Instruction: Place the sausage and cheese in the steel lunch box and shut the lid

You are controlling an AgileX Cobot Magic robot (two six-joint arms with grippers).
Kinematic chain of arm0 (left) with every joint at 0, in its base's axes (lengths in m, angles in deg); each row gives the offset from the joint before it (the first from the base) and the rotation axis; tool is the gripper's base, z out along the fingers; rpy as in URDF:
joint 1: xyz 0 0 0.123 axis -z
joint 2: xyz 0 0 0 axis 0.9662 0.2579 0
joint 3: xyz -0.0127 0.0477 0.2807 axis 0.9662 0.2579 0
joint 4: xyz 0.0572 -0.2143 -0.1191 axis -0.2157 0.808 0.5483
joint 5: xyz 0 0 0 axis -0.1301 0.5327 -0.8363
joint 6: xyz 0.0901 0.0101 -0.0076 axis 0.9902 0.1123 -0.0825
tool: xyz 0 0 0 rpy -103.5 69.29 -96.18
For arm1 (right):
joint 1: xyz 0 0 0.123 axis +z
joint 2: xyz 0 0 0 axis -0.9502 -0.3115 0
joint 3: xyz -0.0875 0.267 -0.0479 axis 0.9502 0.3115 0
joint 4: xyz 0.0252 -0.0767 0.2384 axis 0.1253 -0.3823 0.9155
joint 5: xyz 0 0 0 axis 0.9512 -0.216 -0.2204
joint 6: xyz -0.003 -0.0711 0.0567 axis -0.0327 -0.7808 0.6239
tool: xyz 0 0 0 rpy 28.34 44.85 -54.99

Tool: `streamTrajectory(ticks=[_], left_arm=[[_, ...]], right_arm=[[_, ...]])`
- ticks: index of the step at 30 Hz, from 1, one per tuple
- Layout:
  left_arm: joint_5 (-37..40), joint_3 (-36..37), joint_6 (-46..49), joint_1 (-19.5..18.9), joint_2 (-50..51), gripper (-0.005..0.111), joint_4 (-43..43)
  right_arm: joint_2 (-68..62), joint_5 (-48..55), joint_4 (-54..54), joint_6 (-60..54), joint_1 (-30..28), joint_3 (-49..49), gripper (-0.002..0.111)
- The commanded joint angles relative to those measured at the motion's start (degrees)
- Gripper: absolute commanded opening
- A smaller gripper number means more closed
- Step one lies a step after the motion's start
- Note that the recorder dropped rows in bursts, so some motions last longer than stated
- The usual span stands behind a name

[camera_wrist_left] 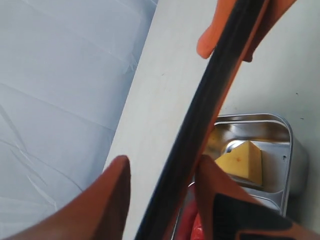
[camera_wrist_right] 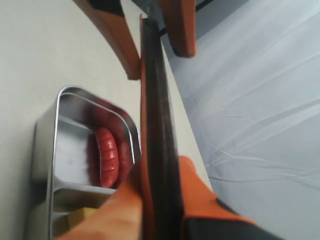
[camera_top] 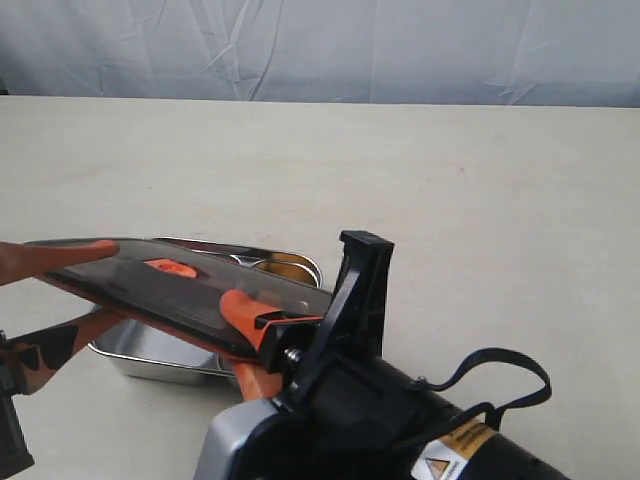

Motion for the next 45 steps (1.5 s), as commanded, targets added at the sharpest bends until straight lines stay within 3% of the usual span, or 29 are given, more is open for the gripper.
streamTrajectory(ticks=[1,4,10,18,26,33,45], left_arm=[[2.07,0.02,-2.85,0.14,-0.16,0.040,1.03],[1.41,0.02,-3.08,0.14,-0.16,0.031,1.03],[-0.31,0.02,-4.91,0.14,-0.16,0.000,1.03],[1.13,0.02,-6.58,0.14,-0.16,0.000,1.03],[7.23,0.02,-7.15,0.14,-0.16,0.000,1.03],[8.32,0.02,-7.03,0.14,-0.16,0.000,1.03],[12.52,0.02,-7.15,0.14,-0.16,0.000,1.03]], right_arm=[[1.49,2.40,-3.46,-0.45,0.23,-0.62,-0.001],[2.01,1.83,-2.53,-0.34,0.23,-1.72,-0.001],[2.73,-3.54,-1.82,0.29,0.23,-2.81,-0.001],[2.73,-18.09,6.13,11.38,0.23,-2.81,-0.001],[2.73,-15.40,11.71,15.51,0.23,-2.81,-0.001],[2.73,-22.90,14.23,17.02,0.23,-2.81,-0.001],[2.85,-24.18,34.85,18.32,0.23,-2.81,-0.001]])
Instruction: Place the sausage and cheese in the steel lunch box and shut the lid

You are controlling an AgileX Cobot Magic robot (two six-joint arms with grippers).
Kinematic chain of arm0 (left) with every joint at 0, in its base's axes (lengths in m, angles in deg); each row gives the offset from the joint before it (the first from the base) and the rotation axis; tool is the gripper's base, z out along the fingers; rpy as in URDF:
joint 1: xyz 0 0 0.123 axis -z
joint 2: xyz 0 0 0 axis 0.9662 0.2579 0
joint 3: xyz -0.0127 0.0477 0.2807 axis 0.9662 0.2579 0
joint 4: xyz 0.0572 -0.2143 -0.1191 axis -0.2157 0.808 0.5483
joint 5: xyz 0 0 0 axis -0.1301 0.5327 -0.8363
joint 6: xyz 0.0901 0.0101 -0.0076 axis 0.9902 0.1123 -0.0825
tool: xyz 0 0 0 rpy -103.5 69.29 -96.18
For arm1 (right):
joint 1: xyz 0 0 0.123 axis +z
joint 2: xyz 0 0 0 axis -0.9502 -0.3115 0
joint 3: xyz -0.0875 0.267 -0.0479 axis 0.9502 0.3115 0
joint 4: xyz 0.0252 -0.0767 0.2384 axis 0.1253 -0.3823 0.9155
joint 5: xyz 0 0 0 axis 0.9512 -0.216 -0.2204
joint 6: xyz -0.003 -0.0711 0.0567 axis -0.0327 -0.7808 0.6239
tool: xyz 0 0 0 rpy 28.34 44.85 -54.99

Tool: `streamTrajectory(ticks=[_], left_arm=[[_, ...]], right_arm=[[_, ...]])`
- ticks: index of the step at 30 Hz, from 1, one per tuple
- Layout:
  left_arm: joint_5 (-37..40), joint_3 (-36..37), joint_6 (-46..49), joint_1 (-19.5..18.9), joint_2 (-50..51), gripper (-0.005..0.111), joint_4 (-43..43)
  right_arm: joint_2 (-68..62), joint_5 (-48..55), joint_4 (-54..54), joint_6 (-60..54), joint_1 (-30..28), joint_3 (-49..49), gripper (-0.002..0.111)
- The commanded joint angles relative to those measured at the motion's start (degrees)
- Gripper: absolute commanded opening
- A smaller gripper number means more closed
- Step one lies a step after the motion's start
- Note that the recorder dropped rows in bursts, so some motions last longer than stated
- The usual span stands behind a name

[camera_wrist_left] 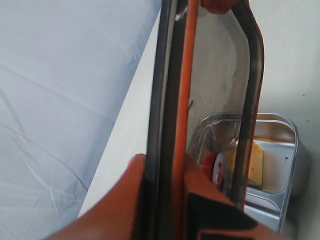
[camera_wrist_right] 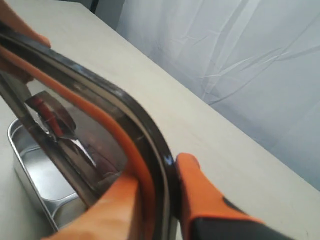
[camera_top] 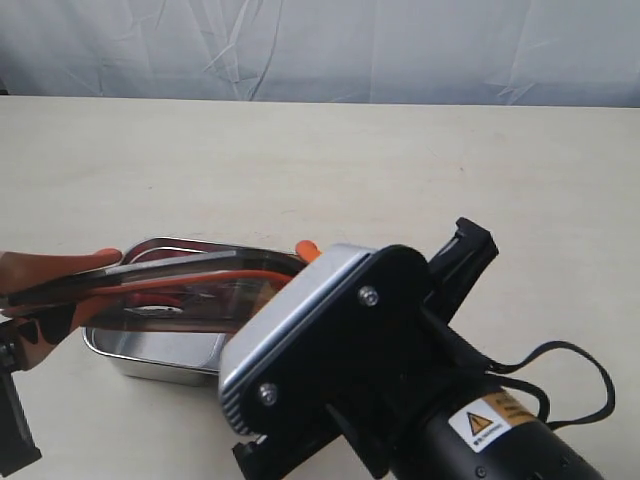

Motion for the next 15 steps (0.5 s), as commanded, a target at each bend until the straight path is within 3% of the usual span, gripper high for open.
streamTrajectory(ticks=[1,15], left_arm=[[9.15,0.20,-2.56,-0.45,-0.16,0.000,1.84],[9.92,0.20,-2.56,-0.45,-0.16,0.000,1.84]], right_arm=[[1.14,-12.36,14.51,-0.05,-1.46,0.78,-0.001],[1.14,-12.36,11.09,-4.05,-1.46,0.78,-0.001]])
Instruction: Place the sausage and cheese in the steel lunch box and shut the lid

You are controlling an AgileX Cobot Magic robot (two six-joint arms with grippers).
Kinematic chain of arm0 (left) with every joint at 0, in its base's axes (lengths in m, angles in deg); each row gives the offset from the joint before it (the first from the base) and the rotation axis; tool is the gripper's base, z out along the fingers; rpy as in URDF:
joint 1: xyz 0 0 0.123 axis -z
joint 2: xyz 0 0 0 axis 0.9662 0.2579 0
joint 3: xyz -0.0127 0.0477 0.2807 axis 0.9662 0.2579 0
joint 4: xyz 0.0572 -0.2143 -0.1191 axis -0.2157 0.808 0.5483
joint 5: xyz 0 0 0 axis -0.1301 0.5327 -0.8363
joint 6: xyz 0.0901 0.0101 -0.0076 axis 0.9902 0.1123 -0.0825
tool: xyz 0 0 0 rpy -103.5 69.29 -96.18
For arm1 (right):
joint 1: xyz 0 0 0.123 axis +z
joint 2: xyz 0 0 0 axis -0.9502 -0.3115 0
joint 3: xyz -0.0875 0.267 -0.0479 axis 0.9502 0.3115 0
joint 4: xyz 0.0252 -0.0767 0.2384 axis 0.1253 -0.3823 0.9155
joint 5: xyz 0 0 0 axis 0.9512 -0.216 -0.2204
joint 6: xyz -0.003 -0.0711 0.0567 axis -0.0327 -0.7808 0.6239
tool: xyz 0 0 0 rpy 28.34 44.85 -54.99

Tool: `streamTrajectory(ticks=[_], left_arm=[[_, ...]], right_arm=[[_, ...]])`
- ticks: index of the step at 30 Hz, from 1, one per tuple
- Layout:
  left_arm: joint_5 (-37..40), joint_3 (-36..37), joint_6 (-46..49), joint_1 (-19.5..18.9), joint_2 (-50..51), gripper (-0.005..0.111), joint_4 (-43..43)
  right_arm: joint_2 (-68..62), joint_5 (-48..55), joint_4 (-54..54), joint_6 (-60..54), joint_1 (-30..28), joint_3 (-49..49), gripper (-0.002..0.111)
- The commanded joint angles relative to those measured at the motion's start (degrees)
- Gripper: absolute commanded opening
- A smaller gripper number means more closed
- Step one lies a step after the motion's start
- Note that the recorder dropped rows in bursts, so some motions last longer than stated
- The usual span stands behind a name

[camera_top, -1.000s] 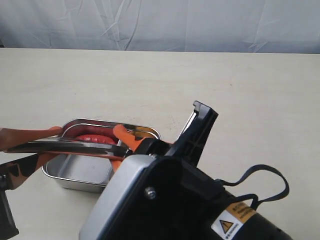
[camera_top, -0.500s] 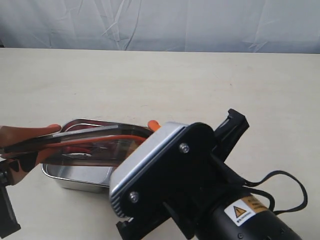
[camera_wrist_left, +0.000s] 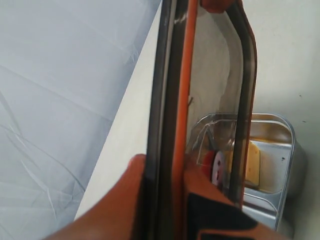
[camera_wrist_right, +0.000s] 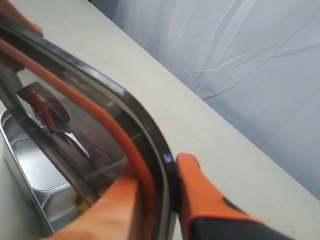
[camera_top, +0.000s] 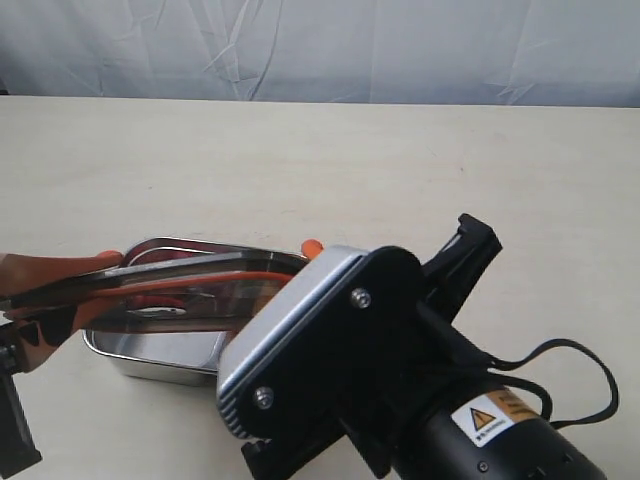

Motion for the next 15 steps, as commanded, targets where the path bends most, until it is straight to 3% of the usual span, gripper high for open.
streamTrajectory(ticks=[1,3,5,6,7,8,9,10,15], left_arm=[[10.14,0.13,-2.33,-0.45,-0.27,0.000,1.84],[10.14,0.13,-2.33,-0.45,-0.27,0.000,1.84],[10.14,0.13,-2.33,-0.45,-0.27,0.000,1.84],[10.14,0.13,-2.33,-0.45,-0.27,0.000,1.84],[10.14,0.13,-2.33,-0.45,-0.27,0.000,1.84],[10.14,0.13,-2.33,-0.45,-0.27,0.000,1.84],[10.12,0.13,-2.33,-0.45,-0.27,0.000,1.84],[10.42,0.13,-2.33,-0.45,-0.27,0.000,1.84],[9.56,-0.90,2.96,-0.45,-0.27,0.000,1.84]], right_arm=[[1.03,-12.16,8.51,-0.10,-1.46,1.12,-0.001],[1.03,-12.16,8.25,0.00,-1.46,1.12,0.003],[1.03,-8.66,7.75,0.00,-1.46,1.12,0.022],[1.03,-6.63,7.19,0.00,-1.46,1.12,0.041],[1.03,-5.95,7.08,0.00,-1.46,1.12,0.049],[1.03,-4.56,7.79,0.00,-1.46,1.12,0.066],[1.03,-3.74,8.73,0.00,-1.46,1.12,0.071],[1.03,-2.52,11.39,0.00,-1.46,1.12,0.076],[1.15,-2.12,12.96,-0.18,-1.46,1.12,0.076]])
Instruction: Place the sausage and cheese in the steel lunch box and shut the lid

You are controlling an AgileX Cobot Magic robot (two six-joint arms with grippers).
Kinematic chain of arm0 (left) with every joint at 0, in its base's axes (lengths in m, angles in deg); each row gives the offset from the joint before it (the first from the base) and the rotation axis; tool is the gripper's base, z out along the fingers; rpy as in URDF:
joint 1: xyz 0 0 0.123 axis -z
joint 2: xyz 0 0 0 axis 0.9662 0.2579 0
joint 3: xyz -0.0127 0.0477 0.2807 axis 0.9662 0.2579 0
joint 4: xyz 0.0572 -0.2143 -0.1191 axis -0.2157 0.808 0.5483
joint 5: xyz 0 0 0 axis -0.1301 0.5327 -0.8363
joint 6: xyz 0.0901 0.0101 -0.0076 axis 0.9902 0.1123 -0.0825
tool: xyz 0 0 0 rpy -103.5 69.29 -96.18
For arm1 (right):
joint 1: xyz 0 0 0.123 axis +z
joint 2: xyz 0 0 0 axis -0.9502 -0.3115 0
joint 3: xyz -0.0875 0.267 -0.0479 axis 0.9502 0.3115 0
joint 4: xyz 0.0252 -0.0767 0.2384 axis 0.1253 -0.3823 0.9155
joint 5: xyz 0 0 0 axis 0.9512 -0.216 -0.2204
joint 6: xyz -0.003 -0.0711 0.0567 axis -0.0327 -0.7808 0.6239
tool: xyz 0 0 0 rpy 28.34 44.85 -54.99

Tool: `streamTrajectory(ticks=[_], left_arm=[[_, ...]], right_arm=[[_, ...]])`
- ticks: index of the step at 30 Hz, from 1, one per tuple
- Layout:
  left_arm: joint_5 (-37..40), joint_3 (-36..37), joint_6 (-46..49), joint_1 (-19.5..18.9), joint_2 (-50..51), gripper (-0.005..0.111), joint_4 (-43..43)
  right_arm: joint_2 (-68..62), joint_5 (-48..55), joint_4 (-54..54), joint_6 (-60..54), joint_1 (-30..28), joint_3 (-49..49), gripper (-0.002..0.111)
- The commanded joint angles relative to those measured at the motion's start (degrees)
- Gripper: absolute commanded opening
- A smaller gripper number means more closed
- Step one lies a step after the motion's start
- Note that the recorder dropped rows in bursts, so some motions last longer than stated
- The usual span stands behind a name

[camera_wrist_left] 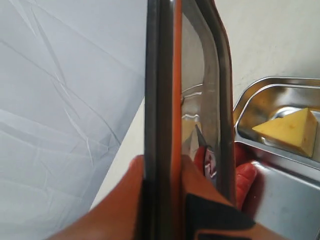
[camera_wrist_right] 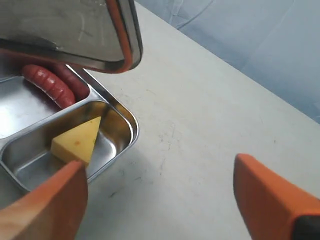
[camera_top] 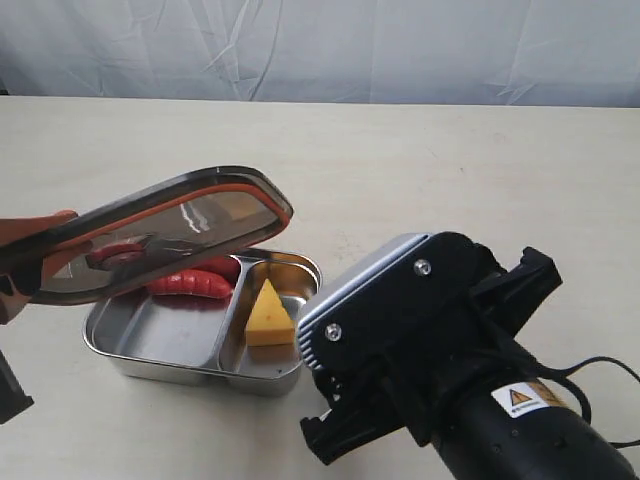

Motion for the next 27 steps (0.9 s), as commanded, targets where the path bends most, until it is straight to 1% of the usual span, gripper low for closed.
streamTrajectory(ticks=[1,3,4,7,10,12,13,16,18,20,22,24,25,27], left_arm=[[-0.07,-1.78,6.08,0.00,-0.27,0.000,0.94],[-0.07,-2.91,9.54,0.00,-0.27,0.000,0.94],[-0.21,-3.05,12.60,0.00,-0.27,0.000,0.94],[0.41,-3.05,16.69,0.00,-0.27,0.000,0.94],[2.88,-3.29,17.58,0.00,-0.27,0.000,0.94],[6.83,-4.00,17.47,0.00,-0.27,0.000,0.94],[9.51,-4.77,16.28,0.00,-0.27,0.000,0.94],[18.07,-8.46,6.34,0.00,-0.27,0.000,1.47],[21.08,-11.79,0.40,0.00,-0.27,0.000,3.18],[19.03,-14.96,-3.59,0.00,-0.27,0.000,5.58],[11.44,-17.44,-7.67,0.00,-0.27,0.000,6.73],[3.44,-19.49,-15.46,0.00,-0.16,0.000,6.73],[-0.54,-20.51,-21.13,0.00,0.56,0.000,5.92],[-6.64,-22.20,-29.38,0.00,2.12,0.000,2.19]], right_arm=[[0.77,-0.93,0.18,-0.10,-0.19,0.10,0.076],[1.67,-1.14,0.18,-0.35,-0.19,0.10,0.072],[2.34,-2.13,0.18,-0.79,-0.19,0.10,0.065],[3.19,-1.90,0.18,-1.34,-1.89,0.10,0.050],[3.83,-1.54,0.18,-1.34,-4.42,0.10,0.037],[3.99,-1.43,0.18,-1.34,-6.11,0.10,0.031],[3.96,-1.07,0.18,-1.34,-6.90,0.10,0.029],[4.18,1.51,0.18,-1.34,-8.07,0.10,0.028],[4.18,2.73,0.18,-1.34,-8.20,0.10,0.028],[4.18,3.75,0.18,-1.34,-8.20,0.10,0.028],[4.18,3.91,0.18,-1.34,-8.20,0.10,0.028],[4.18,3.91,0.18,-1.34,-8.20,0.10,0.028],[4.18,3.91,0.18,-1.34,-8.20,0.10,0.028],[4.18,3.91,0.18,-1.34,-8.20,0.10,0.028]])
